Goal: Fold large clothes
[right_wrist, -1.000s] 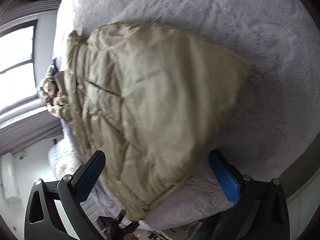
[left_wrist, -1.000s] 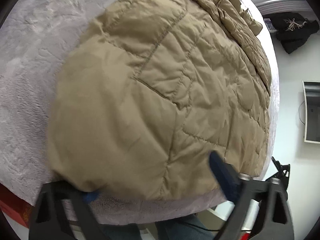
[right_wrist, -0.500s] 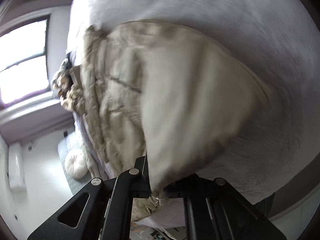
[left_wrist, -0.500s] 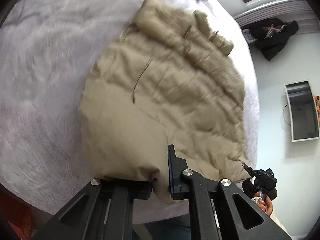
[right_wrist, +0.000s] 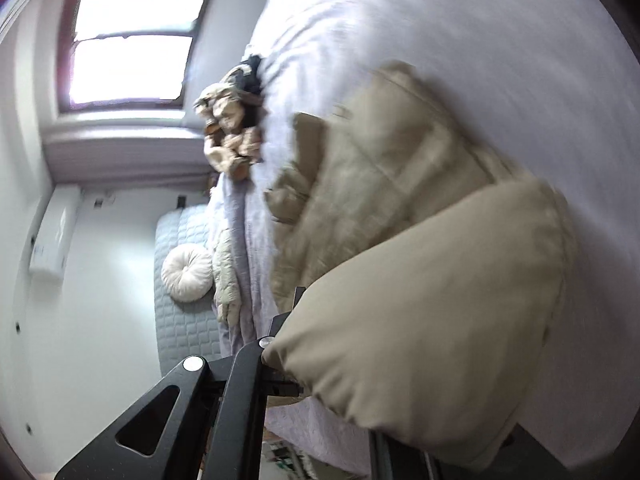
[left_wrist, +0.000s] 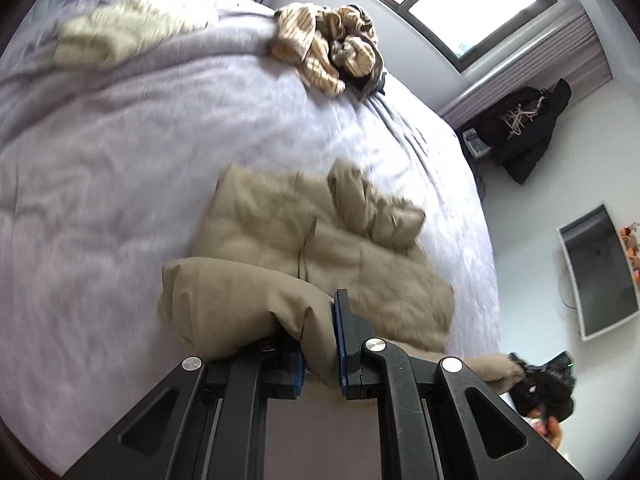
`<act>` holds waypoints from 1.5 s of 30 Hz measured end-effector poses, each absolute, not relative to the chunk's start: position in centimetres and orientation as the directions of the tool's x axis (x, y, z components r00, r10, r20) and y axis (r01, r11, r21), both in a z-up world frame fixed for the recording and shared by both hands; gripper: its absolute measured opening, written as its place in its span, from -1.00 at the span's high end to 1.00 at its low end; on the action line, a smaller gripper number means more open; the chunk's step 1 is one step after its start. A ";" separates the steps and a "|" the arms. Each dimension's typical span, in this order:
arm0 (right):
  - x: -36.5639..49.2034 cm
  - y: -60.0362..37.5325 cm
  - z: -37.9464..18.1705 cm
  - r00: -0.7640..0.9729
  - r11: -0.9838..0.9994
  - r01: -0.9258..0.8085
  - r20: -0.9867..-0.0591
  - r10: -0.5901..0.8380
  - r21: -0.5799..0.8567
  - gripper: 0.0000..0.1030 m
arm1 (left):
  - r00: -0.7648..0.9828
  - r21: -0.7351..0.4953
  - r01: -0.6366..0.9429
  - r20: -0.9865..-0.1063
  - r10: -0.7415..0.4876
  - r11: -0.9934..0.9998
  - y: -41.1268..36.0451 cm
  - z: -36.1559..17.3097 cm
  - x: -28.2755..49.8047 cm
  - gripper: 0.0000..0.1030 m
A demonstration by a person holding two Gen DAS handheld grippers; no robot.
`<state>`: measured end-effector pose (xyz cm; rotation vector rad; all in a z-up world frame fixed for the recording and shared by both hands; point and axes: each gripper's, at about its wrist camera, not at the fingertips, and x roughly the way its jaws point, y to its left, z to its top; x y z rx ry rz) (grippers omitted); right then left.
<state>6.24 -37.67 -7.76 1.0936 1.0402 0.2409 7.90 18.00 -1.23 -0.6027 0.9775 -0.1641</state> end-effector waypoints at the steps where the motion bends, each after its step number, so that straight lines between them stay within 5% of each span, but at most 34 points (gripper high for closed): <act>1: 8.1 -37.5 -7.3 0.527 0.498 0.286 -0.569 0.631 0.818 0.84 | 0.567 -0.533 -0.134 -0.733 -0.376 0.836 17.8 -1.1 9.0 0.74; 10: 24.4 -36.9 -10.9 0.427 0.603 0.288 -0.664 0.615 0.744 0.84 | 0.500 -0.465 -0.220 -0.808 -0.311 0.857 17.6 -7.8 20.8 0.74; 19: 28.8 -37.2 -18.4 0.375 0.632 0.407 -0.751 0.543 0.660 0.84 | 0.410 -0.402 -0.190 -0.861 -0.300 0.896 16.9 -13.3 26.6 0.69; 21: 29.0 -37.3 -19.2 0.379 0.626 0.418 -0.753 0.539 0.658 0.83 | 0.409 -0.379 -0.163 -0.866 -0.287 0.911 16.7 -12.8 26.7 0.42; 25: 28.9 -37.3 -19.5 0.387 0.619 0.436 -0.757 0.526 0.653 0.81 | 0.421 -0.342 -0.113 -0.867 -0.266 0.933 16.6 -11.2 25.9 0.25; 27: 29.1 -37.2 -19.4 0.383 0.625 0.434 -0.761 0.524 0.649 0.76 | 0.443 -0.320 -0.089 -0.861 -0.250 0.943 16.6 -10.1 25.4 -0.53; 29: 29.2 -37.1 -18.7 0.380 0.638 0.423 -0.765 0.520 0.644 0.52 | 0.483 -0.288 -0.077 -0.848 -0.217 0.955 16.5 -8.7 25.0 -0.85; 30: 29.3 -37.0 -18.1 0.380 0.652 0.407 -0.768 0.516 0.640 0.41 | 0.508 -0.264 -0.064 -0.839 -0.196 0.962 16.4 -7.9 24.8 -0.86; 32: 29.7 -36.4 -16.6 0.387 0.699 0.357 -0.779 0.493 0.619 -0.25 | 0.523 -0.244 -0.052 -0.832 -0.182 0.968 16.4 -7.2 24.9 -0.86; 33: 29.8 -36.1 -15.6 0.395 0.733 0.319 -0.787 0.474 0.601 -0.34 | 0.525 -0.234 -0.050 -0.833 -0.174 0.971 16.4 -7.1 25.1 -0.86; 39: 28.8 -35.4 -11.2 0.450 0.916 0.176 -0.857 0.250 0.360 -0.35 | 0.495 -0.109 -0.122 -0.868 -0.035 0.986 17.9 -10.1 25.8 -0.85; 45: 28.4 -39.4 -13.0 0.426 0.941 0.277 -0.903 0.058 0.192 -0.35 | 0.466 -0.152 -0.112 -0.881 -0.083 0.982 20.0 -13.8 27.4 -0.85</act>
